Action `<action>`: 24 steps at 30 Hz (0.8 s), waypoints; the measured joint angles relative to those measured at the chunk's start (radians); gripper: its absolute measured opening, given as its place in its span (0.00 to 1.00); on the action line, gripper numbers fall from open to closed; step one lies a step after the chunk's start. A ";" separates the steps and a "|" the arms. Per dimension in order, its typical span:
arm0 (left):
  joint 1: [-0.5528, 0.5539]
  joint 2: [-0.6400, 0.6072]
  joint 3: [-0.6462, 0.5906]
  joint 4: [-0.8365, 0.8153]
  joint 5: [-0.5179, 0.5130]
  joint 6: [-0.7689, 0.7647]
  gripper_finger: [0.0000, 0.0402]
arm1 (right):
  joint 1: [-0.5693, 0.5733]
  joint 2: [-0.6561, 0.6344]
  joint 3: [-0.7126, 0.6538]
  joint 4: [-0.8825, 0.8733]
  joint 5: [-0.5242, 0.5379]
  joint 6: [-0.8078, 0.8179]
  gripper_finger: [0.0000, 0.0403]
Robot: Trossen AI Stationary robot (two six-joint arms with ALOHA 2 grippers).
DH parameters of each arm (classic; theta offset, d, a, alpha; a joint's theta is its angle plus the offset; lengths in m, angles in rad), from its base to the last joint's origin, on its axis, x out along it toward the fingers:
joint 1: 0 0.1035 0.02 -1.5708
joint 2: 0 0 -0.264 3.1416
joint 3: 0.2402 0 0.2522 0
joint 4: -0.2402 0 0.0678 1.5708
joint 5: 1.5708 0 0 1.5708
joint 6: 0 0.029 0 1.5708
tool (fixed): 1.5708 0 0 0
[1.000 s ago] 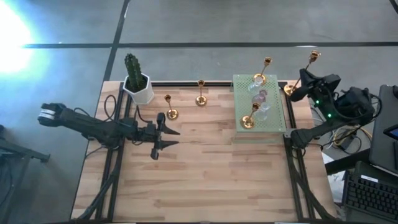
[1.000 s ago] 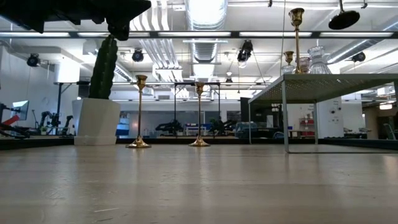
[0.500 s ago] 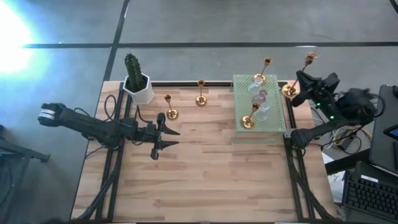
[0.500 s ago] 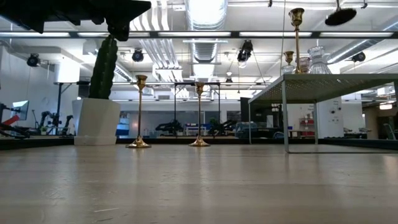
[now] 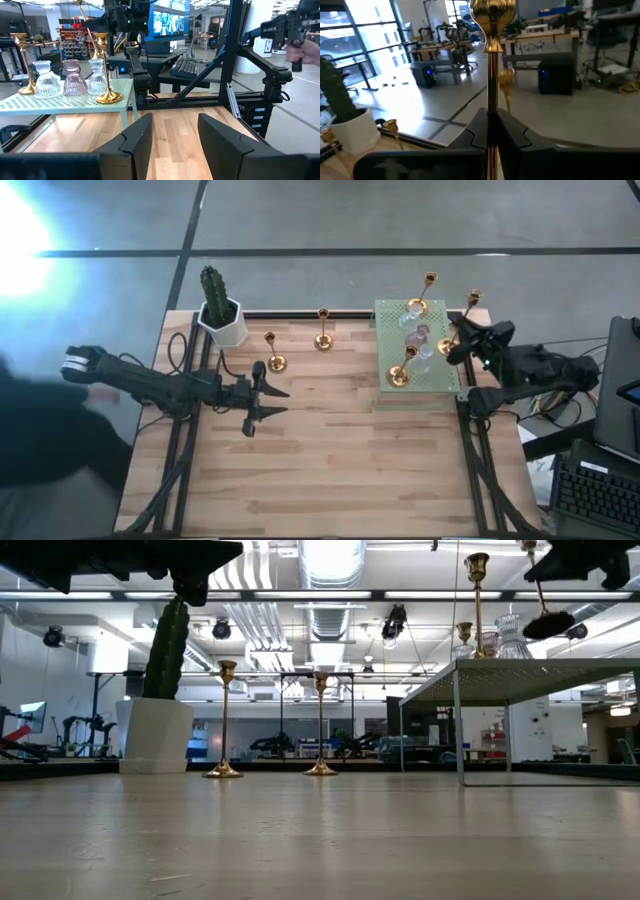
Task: Pick & Place candle stick holders
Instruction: Put the gold candle holder on the shelf
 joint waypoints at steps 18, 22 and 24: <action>0.000 0.000 0.000 -0.001 0.001 0.000 0.41 | 0.000 -0.003 -0.233 0.029 0.151 0.142 0.03; 0.000 0.000 0.000 -0.001 0.001 0.000 0.41 | 0.000 -0.003 -0.246 0.030 0.171 0.150 0.03; 0.000 0.000 0.000 -0.001 0.000 0.000 0.41 | 0.000 -0.003 -0.252 0.029 0.186 0.162 0.03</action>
